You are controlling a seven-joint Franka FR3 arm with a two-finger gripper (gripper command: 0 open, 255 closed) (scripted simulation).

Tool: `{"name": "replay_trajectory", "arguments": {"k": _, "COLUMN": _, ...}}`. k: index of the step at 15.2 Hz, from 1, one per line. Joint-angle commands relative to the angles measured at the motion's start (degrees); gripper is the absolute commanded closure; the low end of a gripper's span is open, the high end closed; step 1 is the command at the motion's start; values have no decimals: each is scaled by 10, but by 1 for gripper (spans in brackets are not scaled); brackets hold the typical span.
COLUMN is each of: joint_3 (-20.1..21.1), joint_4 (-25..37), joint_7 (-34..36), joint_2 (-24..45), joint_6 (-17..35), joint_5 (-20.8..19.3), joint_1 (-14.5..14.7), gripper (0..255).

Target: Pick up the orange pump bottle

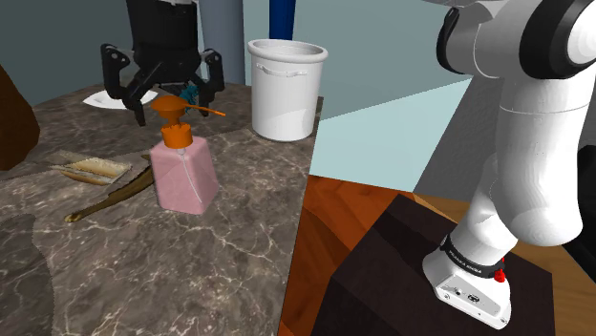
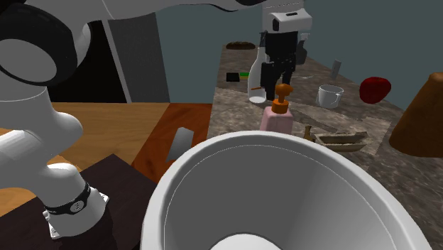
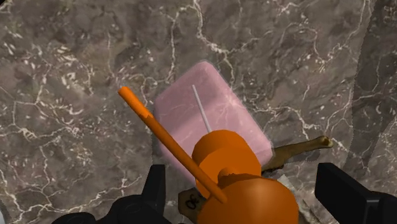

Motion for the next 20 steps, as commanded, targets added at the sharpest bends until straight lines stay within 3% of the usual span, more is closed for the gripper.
{"name": "replay_trajectory", "arguments": {"k": 1, "joint_3": 0, "joint_4": -3, "joint_7": 0, "joint_2": 0, "joint_6": 3, "joint_5": 0, "joint_1": 0, "gripper": 255}}
{"name": "replay_trajectory", "arguments": {"k": 10, "joint_3": 0, "joint_4": -6, "joint_7": 0, "joint_2": -2, "joint_6": 5, "joint_5": 1, "joint_1": -2, "gripper": 255}}
{"name": "replay_trajectory", "arguments": {"k": 20, "joint_3": -5, "joint_4": 157, "joint_7": -4, "joint_2": 51, "joint_6": -106, "joint_5": -28, "joint_1": 46, "gripper": 255}}
